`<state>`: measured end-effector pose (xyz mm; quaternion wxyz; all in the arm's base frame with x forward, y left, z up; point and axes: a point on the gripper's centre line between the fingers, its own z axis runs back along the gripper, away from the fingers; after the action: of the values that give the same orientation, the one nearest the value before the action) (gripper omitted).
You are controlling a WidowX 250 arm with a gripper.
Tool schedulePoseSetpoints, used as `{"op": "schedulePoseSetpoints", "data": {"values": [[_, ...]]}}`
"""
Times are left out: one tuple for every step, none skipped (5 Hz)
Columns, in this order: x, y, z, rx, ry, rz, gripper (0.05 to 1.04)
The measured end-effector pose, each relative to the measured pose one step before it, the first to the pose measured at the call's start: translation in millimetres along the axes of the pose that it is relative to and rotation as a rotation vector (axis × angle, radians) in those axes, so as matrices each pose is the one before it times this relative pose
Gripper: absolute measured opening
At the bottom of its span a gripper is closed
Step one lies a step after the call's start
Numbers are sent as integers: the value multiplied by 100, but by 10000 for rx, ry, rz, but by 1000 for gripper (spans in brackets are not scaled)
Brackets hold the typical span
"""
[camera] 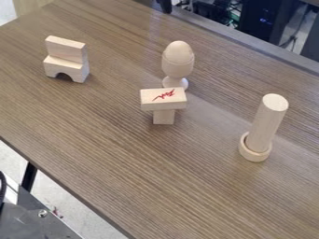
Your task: Placed the block with red drawing on the left side of table
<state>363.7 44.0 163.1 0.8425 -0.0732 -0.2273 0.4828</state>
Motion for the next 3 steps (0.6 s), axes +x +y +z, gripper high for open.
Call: {"op": "schedulePoseSetpoints", "data": {"values": [[-543, 626, -911, 330, 221, 10, 1000], [-273, 719, 1292, 585, -336, 1705, 1000], [-773, 441, 2000, -8, -316, 1266, 1000]]}}
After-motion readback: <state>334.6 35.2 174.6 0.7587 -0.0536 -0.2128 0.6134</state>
